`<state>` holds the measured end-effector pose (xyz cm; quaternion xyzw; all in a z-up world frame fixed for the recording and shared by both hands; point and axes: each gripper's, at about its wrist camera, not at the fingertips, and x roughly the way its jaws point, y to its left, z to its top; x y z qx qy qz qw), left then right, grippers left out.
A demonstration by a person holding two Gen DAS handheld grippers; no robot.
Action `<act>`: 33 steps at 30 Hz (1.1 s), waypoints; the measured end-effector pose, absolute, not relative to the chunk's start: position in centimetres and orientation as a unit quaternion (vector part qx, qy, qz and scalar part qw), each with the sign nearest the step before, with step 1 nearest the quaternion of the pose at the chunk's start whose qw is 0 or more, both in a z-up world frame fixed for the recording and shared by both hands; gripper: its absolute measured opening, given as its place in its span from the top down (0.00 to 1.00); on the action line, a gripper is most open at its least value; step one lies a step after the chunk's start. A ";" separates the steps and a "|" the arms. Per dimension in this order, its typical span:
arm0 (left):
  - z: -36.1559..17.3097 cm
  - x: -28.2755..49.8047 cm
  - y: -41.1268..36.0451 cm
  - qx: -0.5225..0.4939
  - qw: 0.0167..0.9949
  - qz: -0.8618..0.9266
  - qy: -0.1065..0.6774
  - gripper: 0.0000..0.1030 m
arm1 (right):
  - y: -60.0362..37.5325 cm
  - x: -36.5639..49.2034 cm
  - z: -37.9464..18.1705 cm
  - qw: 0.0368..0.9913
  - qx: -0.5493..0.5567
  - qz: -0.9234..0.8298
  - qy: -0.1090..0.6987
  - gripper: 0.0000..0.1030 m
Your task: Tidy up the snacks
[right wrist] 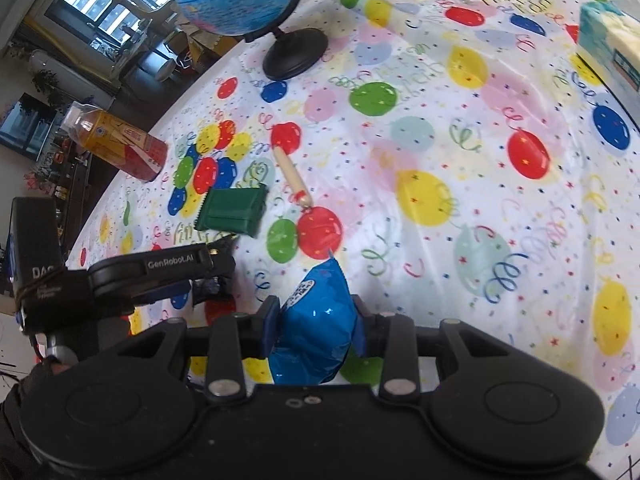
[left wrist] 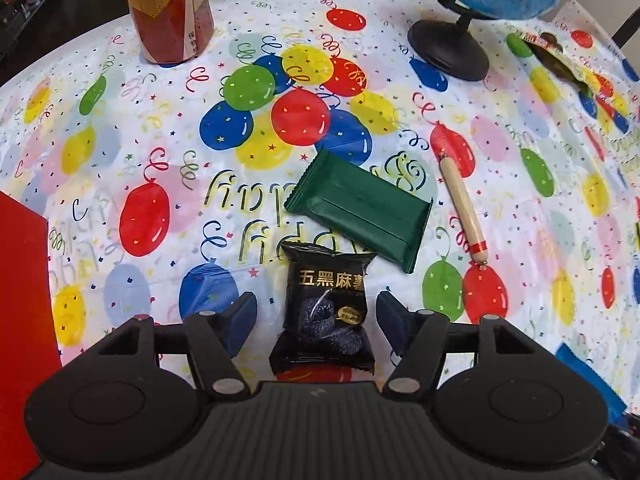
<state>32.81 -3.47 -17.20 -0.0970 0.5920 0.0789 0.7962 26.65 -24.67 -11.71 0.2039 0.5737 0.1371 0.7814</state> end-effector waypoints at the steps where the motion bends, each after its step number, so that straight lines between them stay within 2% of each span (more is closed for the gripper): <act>1: -17.4 32.9 -3.5 -0.098 0.795 0.080 0.594 0.38 | -24.9 26.6 -11.8 0.781 0.204 0.136 0.574 0.67; 2: -17.5 32.9 -3.5 -0.099 0.794 0.082 0.595 0.38 | -25.0 26.6 -11.8 0.781 0.204 0.135 0.575 0.67; 4: -17.7 33.0 -3.5 -0.102 0.792 0.087 0.596 0.49 | -25.3 26.5 -11.9 0.781 0.204 0.133 0.575 0.67; 8: -17.4 32.8 -3.5 -0.102 0.796 0.089 0.590 0.57 | -25.6 26.5 -11.9 0.781 0.205 0.131 0.575 0.67; 10: -17.2 32.6 -3.4 -0.103 0.798 0.089 0.587 0.66 | -25.7 26.5 -11.9 0.782 0.203 0.131 0.575 0.67; 19: -15.2 29.7 -1.5 -0.128 0.797 0.090 0.583 0.66 | -23.9 25.3 -10.4 0.783 0.170 0.158 0.577 0.67; 33: -8.3 20.1 3.2 -0.152 0.808 0.094 0.562 0.66 | -17.2 20.3 -5.3 0.786 0.080 0.247 0.561 0.67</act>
